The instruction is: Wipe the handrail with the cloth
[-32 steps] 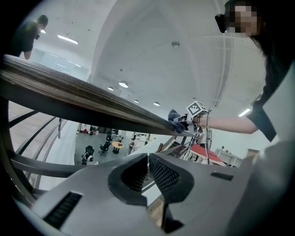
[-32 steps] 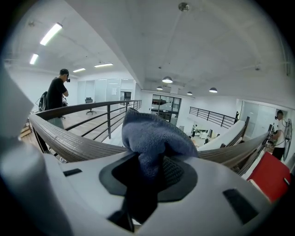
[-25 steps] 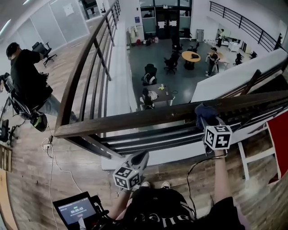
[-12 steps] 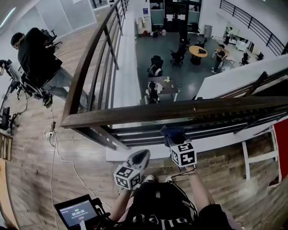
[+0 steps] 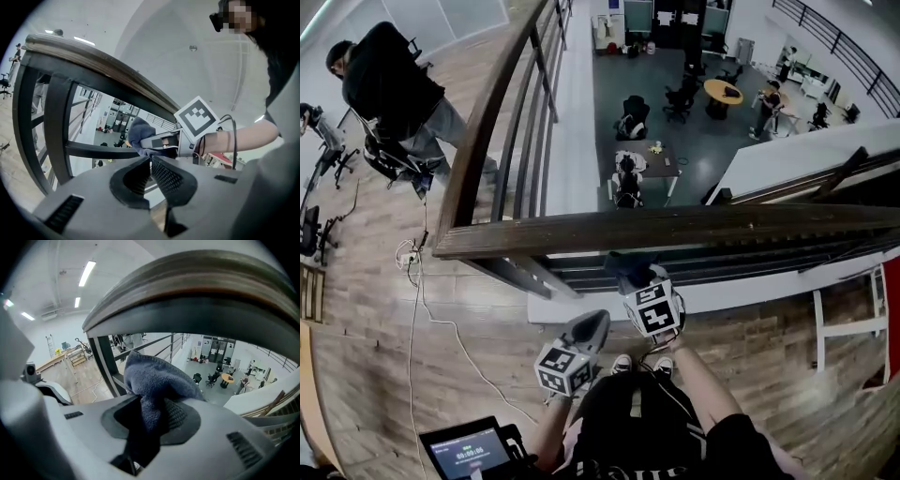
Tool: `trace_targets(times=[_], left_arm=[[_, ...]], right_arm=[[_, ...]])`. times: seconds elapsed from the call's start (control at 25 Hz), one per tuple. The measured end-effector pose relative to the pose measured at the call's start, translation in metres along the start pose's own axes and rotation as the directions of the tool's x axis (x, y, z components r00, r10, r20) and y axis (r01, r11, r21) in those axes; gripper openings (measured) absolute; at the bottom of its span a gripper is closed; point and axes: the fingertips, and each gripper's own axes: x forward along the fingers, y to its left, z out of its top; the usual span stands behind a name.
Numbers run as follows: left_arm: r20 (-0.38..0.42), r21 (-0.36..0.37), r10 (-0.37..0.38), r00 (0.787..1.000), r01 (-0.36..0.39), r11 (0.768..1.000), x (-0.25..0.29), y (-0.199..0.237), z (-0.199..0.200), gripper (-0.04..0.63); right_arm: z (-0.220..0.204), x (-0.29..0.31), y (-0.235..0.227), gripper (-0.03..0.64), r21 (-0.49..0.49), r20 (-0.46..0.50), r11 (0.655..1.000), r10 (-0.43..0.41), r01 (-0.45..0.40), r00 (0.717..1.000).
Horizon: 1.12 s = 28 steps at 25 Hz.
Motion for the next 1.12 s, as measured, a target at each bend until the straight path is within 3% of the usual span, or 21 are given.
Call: trace_targets(times=[0.12,0.28,0.6,0.88,1.12], left_arm=[[0.003,-0.017,0.019,1.000,-0.019,1.000,-0.003,0.017,-0.003,0.000],[-0.006,-0.030,0.034,0.999,-0.035,0.999,-0.002,0.024,-0.010,0.000],[-0.057,-0.032,0.025,0.998,-0.027,0.999,0.011,0.018,-0.022,0.000],[-0.085,-0.020,-0.029,0.996,0.027,0.999,0.047,-0.013,-0.029,0.000],[-0.110,-0.014,-0.053,0.992,0.051,0.999,0.080,-0.055,-0.036,0.000]], right_arm=[[0.009,0.023,0.007,0.109,-0.048,-0.020,0.999,0.011,-0.012,1.000],[-0.010,0.047,-0.005,0.109,-0.121,-0.092,0.993,-0.016,0.005,0.996],[-0.021,0.046,-0.046,0.109,-0.098,-0.087,0.995,-0.029,0.020,0.996],[-0.043,0.017,-0.119,0.109,-0.066,-0.099,0.994,-0.093,0.087,0.991],[-0.075,-0.025,-0.213,0.109,0.006,-0.098,0.983,-0.179,0.181,0.979]])
